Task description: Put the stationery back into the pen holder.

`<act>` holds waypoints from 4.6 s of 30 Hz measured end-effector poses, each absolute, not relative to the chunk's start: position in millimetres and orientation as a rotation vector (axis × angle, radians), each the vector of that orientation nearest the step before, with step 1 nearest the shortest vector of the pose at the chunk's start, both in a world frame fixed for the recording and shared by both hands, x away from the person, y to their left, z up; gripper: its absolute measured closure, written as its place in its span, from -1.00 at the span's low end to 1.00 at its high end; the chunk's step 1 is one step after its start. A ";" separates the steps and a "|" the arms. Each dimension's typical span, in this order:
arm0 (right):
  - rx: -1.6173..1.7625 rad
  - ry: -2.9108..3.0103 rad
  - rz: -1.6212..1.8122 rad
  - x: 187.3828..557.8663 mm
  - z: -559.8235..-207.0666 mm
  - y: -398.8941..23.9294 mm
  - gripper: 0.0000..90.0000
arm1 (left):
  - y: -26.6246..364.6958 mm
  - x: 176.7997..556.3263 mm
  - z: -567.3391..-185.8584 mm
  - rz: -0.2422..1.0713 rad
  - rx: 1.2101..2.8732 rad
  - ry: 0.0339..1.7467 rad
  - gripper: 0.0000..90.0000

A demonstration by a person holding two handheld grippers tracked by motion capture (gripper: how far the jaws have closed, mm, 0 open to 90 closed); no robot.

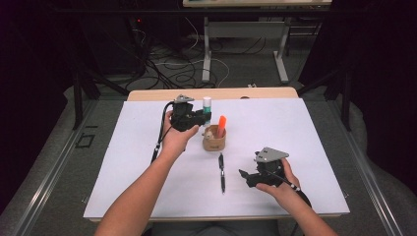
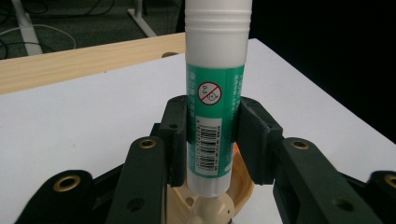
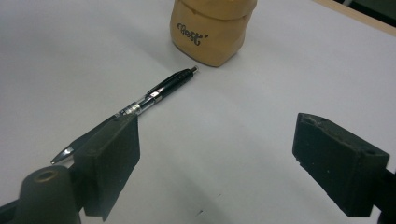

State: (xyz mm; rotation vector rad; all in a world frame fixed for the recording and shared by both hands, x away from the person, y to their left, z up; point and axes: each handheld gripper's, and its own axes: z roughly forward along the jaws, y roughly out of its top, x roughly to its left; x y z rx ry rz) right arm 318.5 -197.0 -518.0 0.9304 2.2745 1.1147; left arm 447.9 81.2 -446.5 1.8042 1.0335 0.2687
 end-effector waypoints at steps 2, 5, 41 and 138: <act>0.962 2.270 1.137 319.2 -518.6 -197.7 -0.71 | 80.1 449.2 -448.7 0.274 1.807 1.033 0.45; 1.001 2.280 1.136 319.8 -519.0 -199.5 -0.79 | 77.9 451.0 -453.3 0.284 1.792 1.038 0.45; 1.135 2.307 1.154 325.6 -531.2 -200.3 -1.00 | 69.8 461.6 -497.9 0.121 1.702 1.087 0.45; 1.851 2.357 1.119 340.1 -504.3 -132.3 0.37 | 165.6 352.1 -491.1 0.199 1.780 1.051 -0.58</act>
